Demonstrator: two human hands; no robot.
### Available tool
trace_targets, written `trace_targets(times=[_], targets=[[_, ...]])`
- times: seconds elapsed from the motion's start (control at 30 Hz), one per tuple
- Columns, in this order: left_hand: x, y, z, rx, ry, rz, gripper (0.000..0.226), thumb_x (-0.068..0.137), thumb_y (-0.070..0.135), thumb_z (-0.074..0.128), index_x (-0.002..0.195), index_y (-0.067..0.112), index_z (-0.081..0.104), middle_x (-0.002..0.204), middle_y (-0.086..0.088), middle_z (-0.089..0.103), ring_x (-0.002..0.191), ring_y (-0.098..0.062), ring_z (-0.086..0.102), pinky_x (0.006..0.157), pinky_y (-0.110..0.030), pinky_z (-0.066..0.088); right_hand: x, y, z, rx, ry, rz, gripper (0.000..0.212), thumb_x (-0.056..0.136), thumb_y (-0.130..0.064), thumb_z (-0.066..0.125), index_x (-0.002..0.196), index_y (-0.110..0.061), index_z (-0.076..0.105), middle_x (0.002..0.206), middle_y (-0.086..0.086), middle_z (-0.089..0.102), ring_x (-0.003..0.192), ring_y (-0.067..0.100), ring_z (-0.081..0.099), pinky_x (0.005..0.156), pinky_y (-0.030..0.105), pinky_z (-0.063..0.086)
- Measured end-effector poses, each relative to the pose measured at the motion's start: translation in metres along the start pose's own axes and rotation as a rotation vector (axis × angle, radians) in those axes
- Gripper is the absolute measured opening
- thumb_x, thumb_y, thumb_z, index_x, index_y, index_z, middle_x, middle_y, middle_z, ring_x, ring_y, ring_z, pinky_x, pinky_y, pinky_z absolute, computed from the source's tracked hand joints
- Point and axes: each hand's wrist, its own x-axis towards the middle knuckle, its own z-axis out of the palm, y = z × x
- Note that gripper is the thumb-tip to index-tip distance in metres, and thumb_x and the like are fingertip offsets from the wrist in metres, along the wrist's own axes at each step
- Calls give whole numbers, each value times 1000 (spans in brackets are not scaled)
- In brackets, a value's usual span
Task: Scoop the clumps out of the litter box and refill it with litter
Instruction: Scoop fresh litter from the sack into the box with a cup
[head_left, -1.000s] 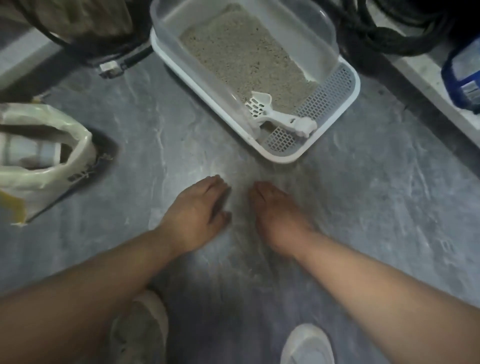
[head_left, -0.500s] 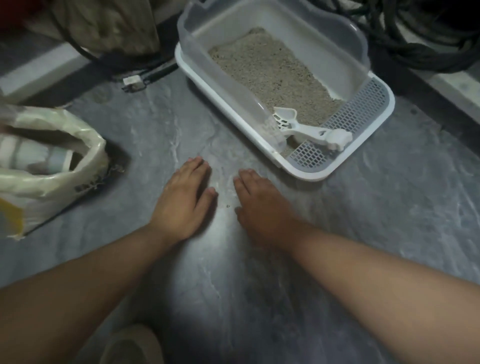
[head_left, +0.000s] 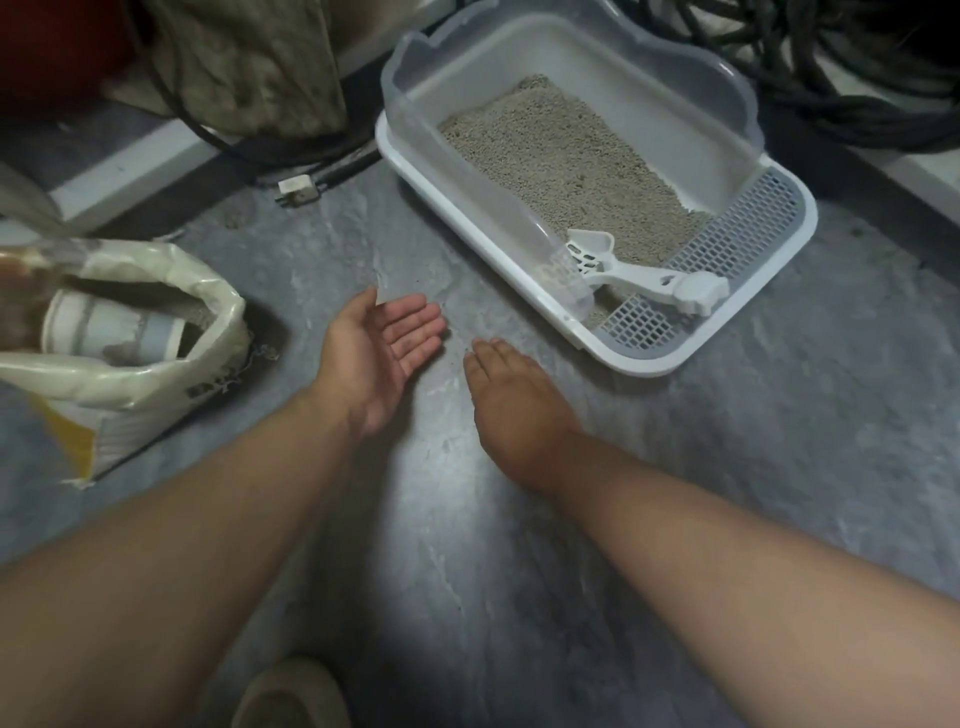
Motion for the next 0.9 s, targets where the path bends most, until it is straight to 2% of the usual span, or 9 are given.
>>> trace_targets(times=[0.13, 0.33, 0.43, 0.6, 0.73, 0.9], targets=[[0, 31, -3, 151, -97, -149, 62, 105, 47, 29, 127, -2, 60, 126, -21, 69, 117, -32, 68, 106, -42, 50, -1, 7, -2, 46, 4, 1, 65, 98, -15, 43, 158, -11, 19, 167, 7, 15, 154, 24, 11, 125, 39, 11], [-17, 80, -17, 406, -217, -318, 59, 104, 45, 34, 124, -4, 61, 121, -21, 71, 115, -32, 69, 101, -40, 50, 1, 15, -5, 139, 25, 10, 62, 89, -1, 45, 151, -9, 41, 157, 10, 40, 147, 29, 31, 121, 41, 24], [-20, 77, -23, 255, -198, -277, 58, 104, 43, 34, 125, -4, 61, 123, -23, 70, 116, -32, 68, 104, -42, 48, 0, 15, -13, 201, 47, 51, 53, 90, 2, 49, 143, -5, 50, 144, 16, 53, 136, 35, 43, 116, 39, 32], [-8, 36, -24, -15, -124, -258, 56, 104, 41, 34, 122, -4, 62, 126, -25, 68, 117, -35, 67, 106, -44, 49, -3, 14, -19, 208, 122, 203, 38, 101, -23, 50, 137, -14, 54, 130, 13, 54, 121, 32, 46, 102, 35, 36], [-3, 19, -26, -20, -133, -330, 61, 104, 44, 35, 128, -7, 59, 126, -27, 67, 115, -39, 68, 101, -45, 52, 8, 9, -12, 259, 167, 326, 28, 98, -28, 54, 120, -13, 62, 121, 15, 55, 114, 33, 49, 96, 37, 42], [-1, 18, -38, 3, -179, -426, 69, 103, 49, 35, 129, -10, 56, 125, -31, 65, 116, -44, 66, 102, -49, 53, 26, -1, -7, 197, 214, 325, 29, 97, -31, 56, 120, -17, 67, 122, 13, 55, 113, 31, 49, 95, 36, 41]])
